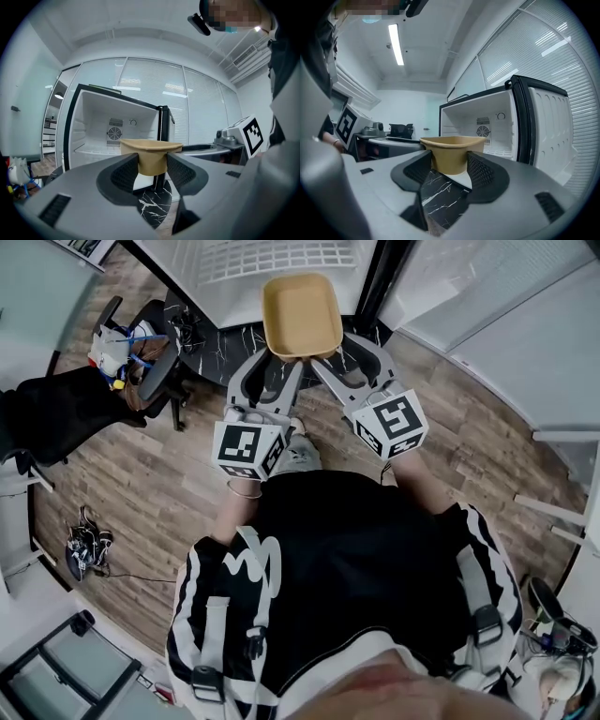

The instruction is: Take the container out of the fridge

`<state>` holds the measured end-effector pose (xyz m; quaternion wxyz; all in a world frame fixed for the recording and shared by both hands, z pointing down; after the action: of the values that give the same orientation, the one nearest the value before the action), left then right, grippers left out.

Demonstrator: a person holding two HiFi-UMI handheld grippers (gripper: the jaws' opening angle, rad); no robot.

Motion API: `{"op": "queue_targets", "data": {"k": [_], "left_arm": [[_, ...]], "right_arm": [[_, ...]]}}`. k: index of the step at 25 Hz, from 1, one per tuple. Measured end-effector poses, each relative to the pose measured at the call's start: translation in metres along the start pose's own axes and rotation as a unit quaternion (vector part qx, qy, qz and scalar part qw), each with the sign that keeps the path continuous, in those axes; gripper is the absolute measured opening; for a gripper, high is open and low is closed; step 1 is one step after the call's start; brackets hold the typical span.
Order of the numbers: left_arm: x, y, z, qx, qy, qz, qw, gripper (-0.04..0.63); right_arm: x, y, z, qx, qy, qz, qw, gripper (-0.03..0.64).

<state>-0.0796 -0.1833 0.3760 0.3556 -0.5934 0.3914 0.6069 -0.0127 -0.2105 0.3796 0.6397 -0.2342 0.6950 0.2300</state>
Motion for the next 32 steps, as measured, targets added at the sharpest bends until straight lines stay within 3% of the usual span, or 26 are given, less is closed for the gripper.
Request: {"op": "queue_targets", "data": {"k": [32], "left_arm": [[0.01, -0.079, 0.059, 0.0, -0.024, -0.023, 0.9995, 0.193]], "right_arm": [[0.007, 0.041, 0.089, -0.006, -0.015, 0.0, 1.0, 0.245]]}}
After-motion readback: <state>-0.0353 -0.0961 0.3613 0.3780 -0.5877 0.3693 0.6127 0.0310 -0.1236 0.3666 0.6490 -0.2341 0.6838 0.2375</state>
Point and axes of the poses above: the fingertips, and each gripper's own axes: z backward along the fingers, y to its left, x out of its top, the point moved 1 cm from there along z, backward along the fingers, and after that the axes turned 7 degrees about -x, right-handed, at the moved point
